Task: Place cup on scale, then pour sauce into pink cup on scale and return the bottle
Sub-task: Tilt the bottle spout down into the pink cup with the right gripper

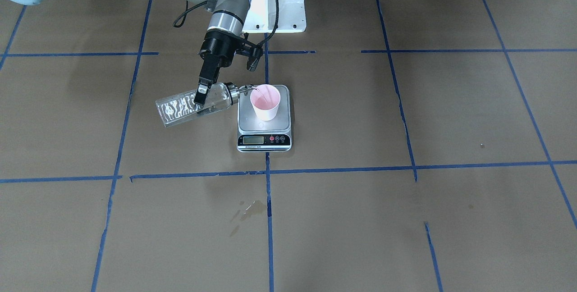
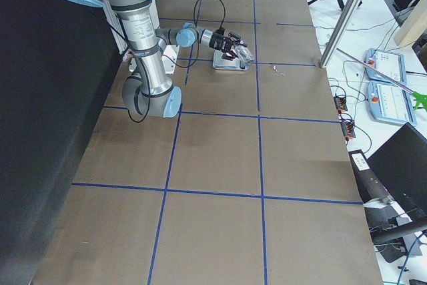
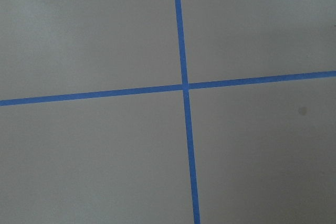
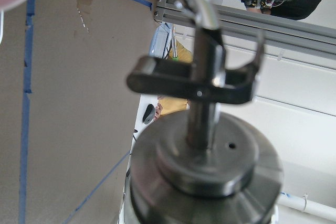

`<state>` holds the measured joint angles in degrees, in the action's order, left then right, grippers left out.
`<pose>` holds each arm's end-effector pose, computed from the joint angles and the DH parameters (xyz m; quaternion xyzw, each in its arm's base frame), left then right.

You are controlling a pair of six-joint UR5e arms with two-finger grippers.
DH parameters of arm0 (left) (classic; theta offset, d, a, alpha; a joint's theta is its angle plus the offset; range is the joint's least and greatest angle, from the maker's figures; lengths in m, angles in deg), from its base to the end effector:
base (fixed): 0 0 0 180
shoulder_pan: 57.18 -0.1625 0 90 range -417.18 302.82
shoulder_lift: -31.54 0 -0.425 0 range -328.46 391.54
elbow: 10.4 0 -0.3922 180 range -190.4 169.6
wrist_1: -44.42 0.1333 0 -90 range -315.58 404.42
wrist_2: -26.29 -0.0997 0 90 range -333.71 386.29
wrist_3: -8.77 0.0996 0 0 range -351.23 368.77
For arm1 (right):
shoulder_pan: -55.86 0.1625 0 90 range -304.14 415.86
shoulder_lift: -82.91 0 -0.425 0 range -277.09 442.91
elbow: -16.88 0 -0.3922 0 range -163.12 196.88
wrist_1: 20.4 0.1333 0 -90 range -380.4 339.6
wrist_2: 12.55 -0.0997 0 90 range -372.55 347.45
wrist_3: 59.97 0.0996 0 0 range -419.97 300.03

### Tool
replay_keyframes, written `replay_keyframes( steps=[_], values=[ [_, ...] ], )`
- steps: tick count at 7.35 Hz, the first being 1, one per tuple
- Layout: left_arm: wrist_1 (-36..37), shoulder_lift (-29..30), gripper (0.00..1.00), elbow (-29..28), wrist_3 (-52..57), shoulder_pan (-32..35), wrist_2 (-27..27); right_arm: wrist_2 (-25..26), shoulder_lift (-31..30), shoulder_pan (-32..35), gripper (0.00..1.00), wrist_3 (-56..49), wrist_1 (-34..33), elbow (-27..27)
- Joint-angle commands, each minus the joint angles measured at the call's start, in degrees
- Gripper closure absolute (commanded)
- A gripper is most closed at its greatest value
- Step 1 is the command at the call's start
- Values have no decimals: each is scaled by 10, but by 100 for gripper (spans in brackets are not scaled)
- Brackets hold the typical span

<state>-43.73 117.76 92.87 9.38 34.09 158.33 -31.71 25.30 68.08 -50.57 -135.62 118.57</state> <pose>-0.0769 -0.4659 0.5820 0.0681 0.3568 0.0185 0.9315 -0.5523 -0.3523 0.2472 0.4909 0.3220 -0.3732 0.7183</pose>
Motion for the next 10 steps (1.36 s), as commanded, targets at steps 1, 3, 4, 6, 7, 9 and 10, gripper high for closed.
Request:
replay_keyframes(
  steps=[1, 3, 4, 6, 7, 9, 10],
  values=[
    [0, 0, 0, 1, 0, 1, 0, 0, -1, 1, 100, 0, 0, 0],
    [0, 0, 0, 1, 0, 1, 0, 0, -1, 1, 100, 0, 0, 0],
    [0, 0, 0, 1, 0, 1, 0, 0, -1, 1, 100, 0, 0, 0],
    [0, 0, 0, 0, 0, 1, 0, 0, -1, 1, 100, 0, 0, 0],
    [0, 0, 0, 1, 0, 1, 1, 0, -1, 1, 100, 0, 0, 0],
    [0, 0, 0, 1, 0, 1, 0, -6, 0, 2, 100, 7, 6, 10],
    [0, 0, 0, 1, 0, 0, 1, -20, -1, 2, 100, 10, 7, 35]
  ],
)
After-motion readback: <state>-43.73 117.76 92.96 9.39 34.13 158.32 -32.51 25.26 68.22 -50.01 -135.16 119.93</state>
